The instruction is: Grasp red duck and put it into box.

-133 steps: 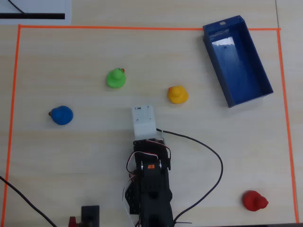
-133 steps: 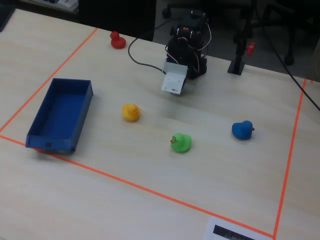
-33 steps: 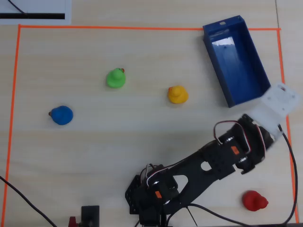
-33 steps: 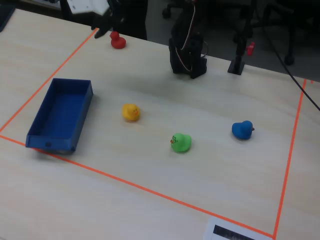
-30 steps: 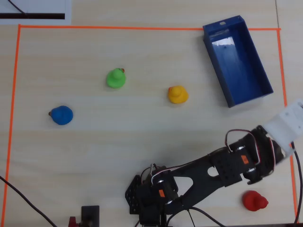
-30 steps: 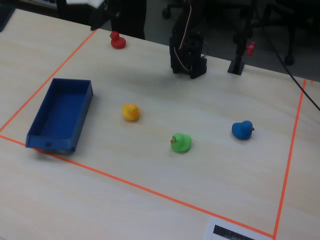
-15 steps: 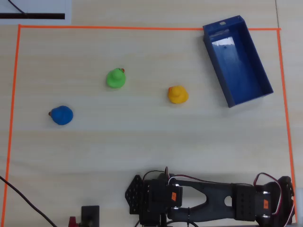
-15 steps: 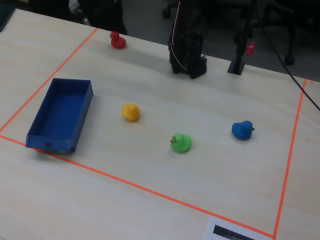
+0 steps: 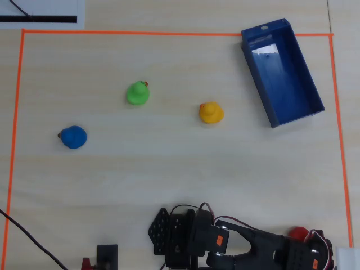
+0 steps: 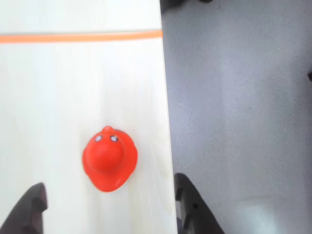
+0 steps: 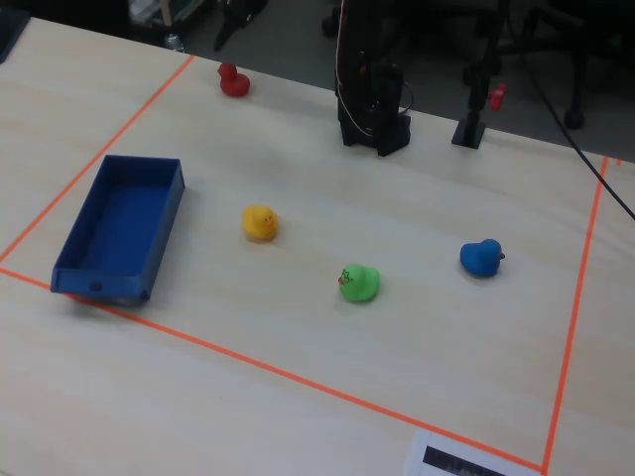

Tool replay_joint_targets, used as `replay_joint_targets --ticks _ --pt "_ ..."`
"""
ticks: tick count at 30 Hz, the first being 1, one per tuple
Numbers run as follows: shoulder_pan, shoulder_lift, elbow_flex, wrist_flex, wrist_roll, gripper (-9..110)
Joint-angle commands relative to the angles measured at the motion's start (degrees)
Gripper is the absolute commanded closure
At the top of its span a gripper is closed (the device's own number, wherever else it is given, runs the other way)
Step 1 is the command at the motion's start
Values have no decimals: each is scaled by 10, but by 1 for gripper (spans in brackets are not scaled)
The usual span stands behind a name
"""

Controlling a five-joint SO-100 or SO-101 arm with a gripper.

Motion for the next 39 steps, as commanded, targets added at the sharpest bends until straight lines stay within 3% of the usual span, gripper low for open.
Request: replay_joint_targets --ticks 1,24,39 --pt "4 -6 7 -32 -13 65" --pt "-39 -38 145 -214 -56 63" --pt "-47 -55 130 -207 -62 66"
